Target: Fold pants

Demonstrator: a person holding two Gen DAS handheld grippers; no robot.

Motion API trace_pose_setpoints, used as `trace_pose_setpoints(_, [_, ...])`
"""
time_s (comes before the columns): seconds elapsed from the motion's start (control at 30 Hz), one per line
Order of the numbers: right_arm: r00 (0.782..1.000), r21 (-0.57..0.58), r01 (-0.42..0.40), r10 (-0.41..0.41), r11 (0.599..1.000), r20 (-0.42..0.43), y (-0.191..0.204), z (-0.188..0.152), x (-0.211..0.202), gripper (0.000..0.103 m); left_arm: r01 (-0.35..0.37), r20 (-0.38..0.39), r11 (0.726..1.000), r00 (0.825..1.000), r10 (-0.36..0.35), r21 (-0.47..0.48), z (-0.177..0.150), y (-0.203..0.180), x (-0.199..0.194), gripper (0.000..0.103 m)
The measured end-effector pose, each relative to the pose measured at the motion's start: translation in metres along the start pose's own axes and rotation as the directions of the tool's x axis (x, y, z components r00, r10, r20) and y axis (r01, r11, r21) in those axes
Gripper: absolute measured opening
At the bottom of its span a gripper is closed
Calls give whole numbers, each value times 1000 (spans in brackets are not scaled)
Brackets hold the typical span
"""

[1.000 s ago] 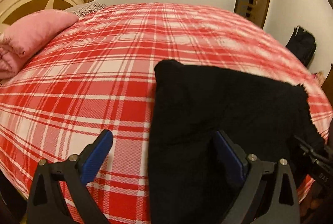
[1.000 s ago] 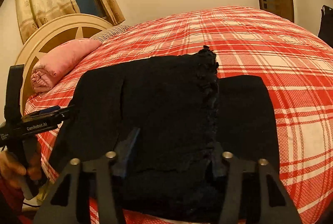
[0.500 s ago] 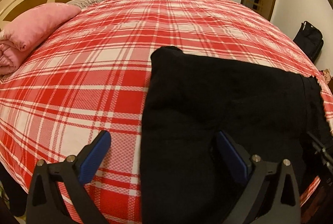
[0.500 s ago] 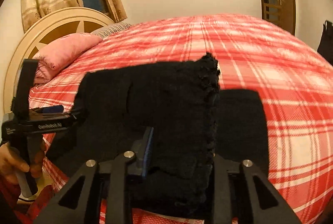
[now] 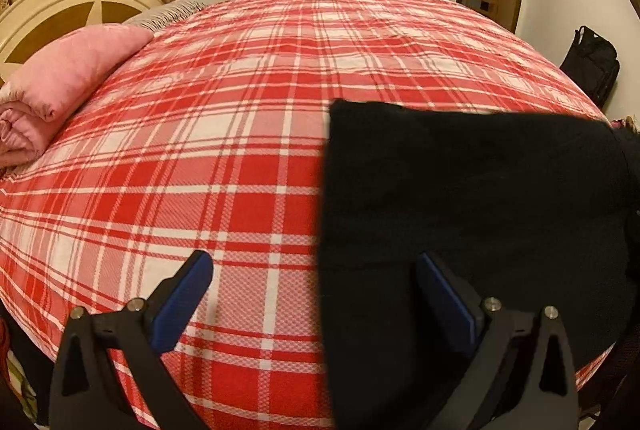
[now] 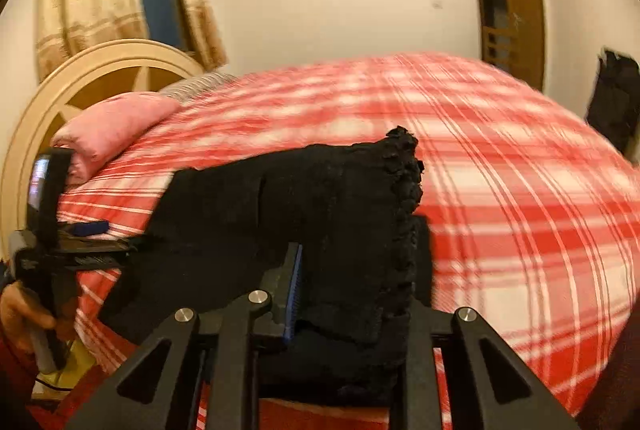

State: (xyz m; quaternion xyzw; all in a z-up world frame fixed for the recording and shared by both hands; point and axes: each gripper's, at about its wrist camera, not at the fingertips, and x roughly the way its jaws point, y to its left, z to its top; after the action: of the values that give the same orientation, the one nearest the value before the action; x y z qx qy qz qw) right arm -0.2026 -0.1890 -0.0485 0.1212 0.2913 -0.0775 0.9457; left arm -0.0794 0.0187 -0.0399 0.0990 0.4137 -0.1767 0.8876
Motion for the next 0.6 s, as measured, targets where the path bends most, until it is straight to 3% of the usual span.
trace_pose_setpoints(0.1, [999, 57, 13, -10, 998, -53, -21, -12, 10, 23, 12, -4, 1000, 1000, -12, -25, 1, 5, 1, 103])
trace_pose_setpoints(0.3, [995, 14, 41, -40, 999, -87, -26, -29, 30, 24, 22, -46, 998, 999, -25, -64, -3, 5, 14, 103])
trace_pose_setpoints(0.6, [992, 157, -100, 111, 983, -65, -57, -25, 15, 39, -5, -38, 1000, 999, 4, -28, -11, -3, 17, 103])
